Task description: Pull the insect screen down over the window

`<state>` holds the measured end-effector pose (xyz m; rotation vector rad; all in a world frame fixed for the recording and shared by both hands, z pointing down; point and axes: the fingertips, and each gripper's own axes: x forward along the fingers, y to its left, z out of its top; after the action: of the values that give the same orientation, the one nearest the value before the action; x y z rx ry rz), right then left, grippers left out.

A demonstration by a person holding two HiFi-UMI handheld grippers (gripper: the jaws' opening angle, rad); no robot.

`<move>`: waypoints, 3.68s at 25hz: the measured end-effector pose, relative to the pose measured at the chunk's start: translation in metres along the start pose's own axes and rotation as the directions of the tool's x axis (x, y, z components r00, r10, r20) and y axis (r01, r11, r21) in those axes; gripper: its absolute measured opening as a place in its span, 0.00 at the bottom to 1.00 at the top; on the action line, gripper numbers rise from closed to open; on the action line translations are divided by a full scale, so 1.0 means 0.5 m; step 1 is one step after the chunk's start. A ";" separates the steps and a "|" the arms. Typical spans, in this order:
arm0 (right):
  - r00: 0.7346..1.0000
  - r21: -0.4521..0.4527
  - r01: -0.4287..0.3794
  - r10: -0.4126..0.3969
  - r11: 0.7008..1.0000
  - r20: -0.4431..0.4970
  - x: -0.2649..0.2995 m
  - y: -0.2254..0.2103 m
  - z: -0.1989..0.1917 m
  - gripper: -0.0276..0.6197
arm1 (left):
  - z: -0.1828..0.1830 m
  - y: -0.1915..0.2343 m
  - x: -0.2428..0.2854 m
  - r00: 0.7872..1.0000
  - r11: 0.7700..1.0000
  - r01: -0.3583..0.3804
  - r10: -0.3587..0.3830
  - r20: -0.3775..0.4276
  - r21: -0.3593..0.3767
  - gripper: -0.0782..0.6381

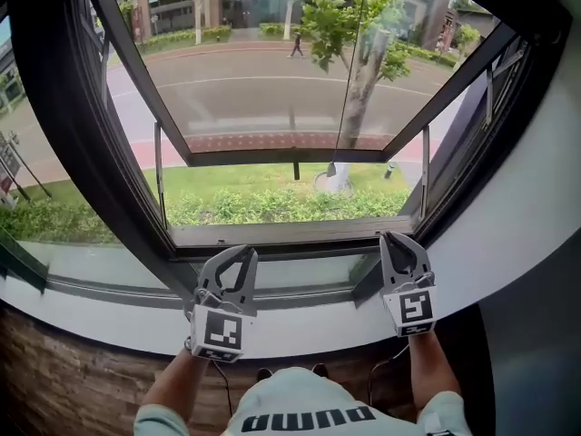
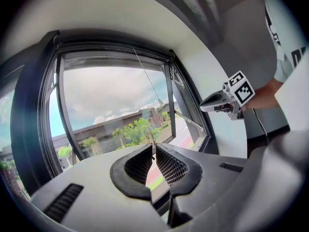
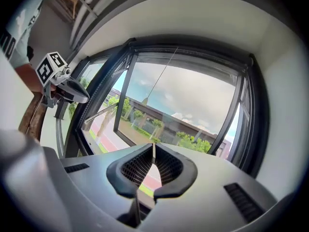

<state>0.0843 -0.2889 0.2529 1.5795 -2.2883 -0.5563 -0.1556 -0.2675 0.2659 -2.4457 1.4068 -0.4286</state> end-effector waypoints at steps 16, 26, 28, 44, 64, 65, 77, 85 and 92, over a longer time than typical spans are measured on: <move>0.938 -0.492 0.320 -0.200 0.810 0.282 0.103 -0.363 0.420 0.16 | 0.357 0.287 0.084 0.958 0.808 -0.263 0.283 0.045 0.527 0.43; 0.884 -0.636 0.462 -0.260 0.618 0.389 0.082 -0.489 0.646 0.23 | 0.611 0.466 0.045 0.866 0.595 -0.460 0.464 0.186 0.659 0.52; 0.886 -0.654 0.461 -0.265 0.599 0.382 0.079 -0.501 0.669 0.24 | 0.640 0.492 0.042 0.857 0.569 -0.467 0.481 0.186 0.677 0.55; 0.924 -0.808 0.351 -0.314 0.473 0.217 0.129 -0.565 0.648 0.30 | 0.672 0.540 0.063 0.834 0.435 -0.370 0.546 0.087 0.821 0.60; 0.932 -0.897 0.246 -0.344 0.367 0.115 0.163 -0.581 0.615 0.30 | 0.639 0.541 0.081 0.813 0.363 -0.263 0.582 0.003 0.894 0.60; 0.933 -0.899 0.240 -0.343 0.367 0.109 0.162 -0.581 0.614 0.30 | 0.639 0.538 0.080 0.813 0.364 -0.263 0.582 0.002 0.893 0.60; 0.960 -0.913 0.053 -0.272 0.405 -0.065 0.149 -0.535 0.543 0.30 | 0.549 0.496 0.064 0.828 0.450 -0.068 0.523 -0.201 0.891 0.61; 0.960 -0.913 -0.018 -0.247 0.408 -0.129 0.133 -0.473 0.468 0.30 | 0.456 0.457 0.043 0.832 0.481 0.008 0.483 -0.273 0.877 0.62; 0.951 -0.898 -0.106 -0.222 0.426 -0.217 0.131 -0.432 0.397 0.30 | 0.380 0.421 0.044 0.830 0.515 0.082 0.438 -0.344 0.853 0.62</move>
<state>0.1477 -0.3909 -0.0226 1.0317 -1.2288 -1.2102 -0.2359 -0.3695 0.0130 -1.3601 1.1639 -1.4387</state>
